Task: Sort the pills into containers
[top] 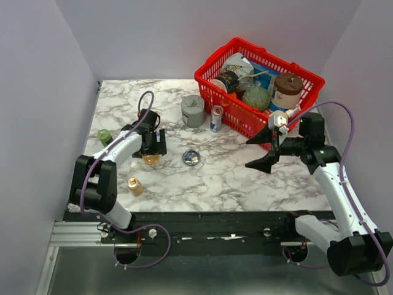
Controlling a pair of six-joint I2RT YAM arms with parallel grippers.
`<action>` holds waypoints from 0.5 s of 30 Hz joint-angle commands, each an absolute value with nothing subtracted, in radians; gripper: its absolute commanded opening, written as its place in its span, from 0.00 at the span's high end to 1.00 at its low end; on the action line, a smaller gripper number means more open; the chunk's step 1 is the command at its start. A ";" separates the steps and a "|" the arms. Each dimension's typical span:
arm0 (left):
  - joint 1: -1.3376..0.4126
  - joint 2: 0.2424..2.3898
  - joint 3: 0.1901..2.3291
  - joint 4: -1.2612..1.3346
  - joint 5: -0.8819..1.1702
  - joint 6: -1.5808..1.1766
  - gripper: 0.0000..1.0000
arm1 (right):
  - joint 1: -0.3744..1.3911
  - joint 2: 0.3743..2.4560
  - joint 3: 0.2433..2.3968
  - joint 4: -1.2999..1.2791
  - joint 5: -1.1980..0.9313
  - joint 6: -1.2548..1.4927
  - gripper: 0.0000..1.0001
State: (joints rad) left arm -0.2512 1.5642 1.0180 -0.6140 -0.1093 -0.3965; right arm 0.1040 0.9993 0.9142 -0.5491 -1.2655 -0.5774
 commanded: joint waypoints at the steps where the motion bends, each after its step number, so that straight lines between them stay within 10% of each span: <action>1: -0.261 1.549 1.017 -0.614 -0.068 -0.370 0.01 | 0.110 1.005 0.902 -0.563 -1.312 -0.615 0.00; 15: -0.489 1.558 1.104 -0.604 -0.003 -0.261 0.01 | 0.110 1.008 0.900 -0.574 -1.315 -0.627 0.00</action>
